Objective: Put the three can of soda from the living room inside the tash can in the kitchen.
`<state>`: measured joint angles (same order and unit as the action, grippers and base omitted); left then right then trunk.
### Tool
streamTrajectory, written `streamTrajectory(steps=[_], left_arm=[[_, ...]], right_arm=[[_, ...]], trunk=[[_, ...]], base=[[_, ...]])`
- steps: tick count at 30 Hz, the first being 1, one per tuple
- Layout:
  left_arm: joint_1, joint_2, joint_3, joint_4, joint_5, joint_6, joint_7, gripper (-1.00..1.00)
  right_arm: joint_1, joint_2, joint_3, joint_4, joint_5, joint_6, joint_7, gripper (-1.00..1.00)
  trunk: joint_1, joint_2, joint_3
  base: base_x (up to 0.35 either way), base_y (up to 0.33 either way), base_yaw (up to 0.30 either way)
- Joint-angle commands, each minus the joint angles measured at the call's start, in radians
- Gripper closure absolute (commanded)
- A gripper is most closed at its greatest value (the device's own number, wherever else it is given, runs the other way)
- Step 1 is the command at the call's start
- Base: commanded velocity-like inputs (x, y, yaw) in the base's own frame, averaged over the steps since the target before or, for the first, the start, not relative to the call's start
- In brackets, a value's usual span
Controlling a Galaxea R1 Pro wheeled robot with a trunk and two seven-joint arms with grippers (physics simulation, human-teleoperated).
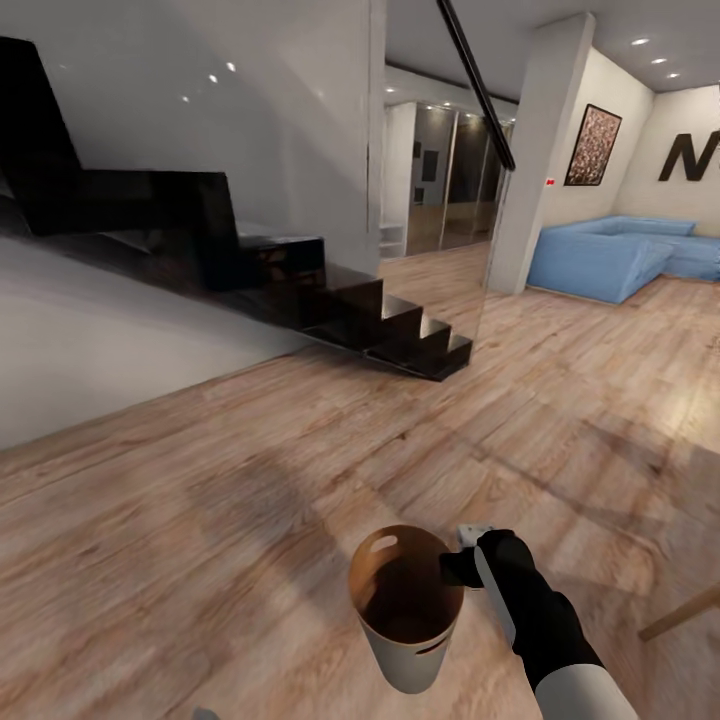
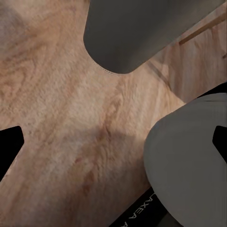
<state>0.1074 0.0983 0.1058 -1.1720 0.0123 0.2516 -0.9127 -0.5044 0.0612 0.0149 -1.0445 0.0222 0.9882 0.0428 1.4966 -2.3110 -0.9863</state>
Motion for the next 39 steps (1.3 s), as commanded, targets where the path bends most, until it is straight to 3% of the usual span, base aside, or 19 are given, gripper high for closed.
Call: streamTrajectory(steps=[1,10,26,39], left_arm=[[0.0,0.0,0.0,0.0,0.0,0.0,0.0,-1.0],[0.0,0.001,0.0,0.0,0.0,0.0,0.0,-1.0],[0.0,0.001,0.0,0.0,0.0,0.0,0.0,-1.0],[0.0,0.001,0.0,0.0,0.0,0.0,0.0,-1.0]], right_arm=[[0.0,0.0,0.0,0.0,-0.018,0.0,0.005,1.0],[0.0,0.0,0.0,0.0,-0.018,0.001,0.005,1.0],[0.0,0.0,0.0,0.0,-0.018,0.0,0.005,1.0],[0.0,0.0,0.0,0.0,-0.018,0.001,0.005,1.0]], trunk=[[0.0,0.0,0.0],[0.0,0.0,0.0],[0.0,0.0,0.0],[0.0,0.0,0.0]], base=[[0.336,0.0,-0.023],[0.294,0.0,-0.169],[0.024,0.0,-0.254],[0.269,0.0,-0.033]])
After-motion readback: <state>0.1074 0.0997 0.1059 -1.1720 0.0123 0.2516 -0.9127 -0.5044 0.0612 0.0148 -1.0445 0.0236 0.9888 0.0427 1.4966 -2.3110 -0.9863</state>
